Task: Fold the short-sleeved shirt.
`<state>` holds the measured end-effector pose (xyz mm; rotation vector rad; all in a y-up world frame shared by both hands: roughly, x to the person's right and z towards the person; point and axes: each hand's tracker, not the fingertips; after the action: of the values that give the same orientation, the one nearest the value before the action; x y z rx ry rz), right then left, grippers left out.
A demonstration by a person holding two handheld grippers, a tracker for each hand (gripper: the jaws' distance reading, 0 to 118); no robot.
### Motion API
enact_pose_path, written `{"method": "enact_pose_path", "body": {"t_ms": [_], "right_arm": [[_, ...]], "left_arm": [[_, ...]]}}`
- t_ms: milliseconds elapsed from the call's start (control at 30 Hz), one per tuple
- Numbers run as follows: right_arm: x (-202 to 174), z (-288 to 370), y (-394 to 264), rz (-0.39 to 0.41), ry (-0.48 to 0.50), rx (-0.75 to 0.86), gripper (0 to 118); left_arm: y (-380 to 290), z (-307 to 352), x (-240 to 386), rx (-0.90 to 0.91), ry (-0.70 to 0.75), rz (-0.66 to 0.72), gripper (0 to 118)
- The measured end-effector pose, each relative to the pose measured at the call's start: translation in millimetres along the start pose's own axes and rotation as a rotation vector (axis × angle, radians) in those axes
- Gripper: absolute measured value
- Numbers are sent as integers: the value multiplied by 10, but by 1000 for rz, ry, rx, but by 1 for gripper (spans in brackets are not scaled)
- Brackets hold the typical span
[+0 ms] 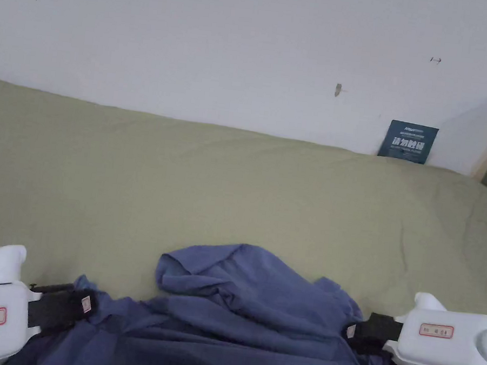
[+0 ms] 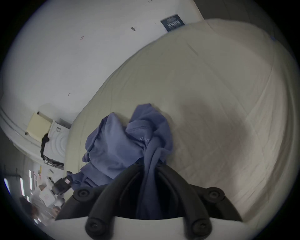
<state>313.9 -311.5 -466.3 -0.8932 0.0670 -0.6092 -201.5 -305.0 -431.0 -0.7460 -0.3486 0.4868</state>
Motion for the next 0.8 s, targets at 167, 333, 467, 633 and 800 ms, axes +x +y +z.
{"method": "enact_pose_path", "body": {"t_ms": [167, 333, 467, 633, 800], "right_arm": [[-343, 96, 156, 83, 103, 77, 10], [-951, 202, 436, 245, 80, 191, 9], [-1471, 253, 709, 329, 68, 290, 9], [-2034, 379, 1121, 434, 81, 415, 9], [-2459, 529, 1478, 505, 50, 522, 9]], "left_arm": [[355, 85, 109, 36, 13, -21, 17], [908, 263, 349, 118, -4, -74, 17], [1468, 409, 696, 196, 41, -205, 17], [2139, 658, 1049, 329, 74, -289, 17], [2601, 850, 1327, 440, 132, -380, 17]]}}
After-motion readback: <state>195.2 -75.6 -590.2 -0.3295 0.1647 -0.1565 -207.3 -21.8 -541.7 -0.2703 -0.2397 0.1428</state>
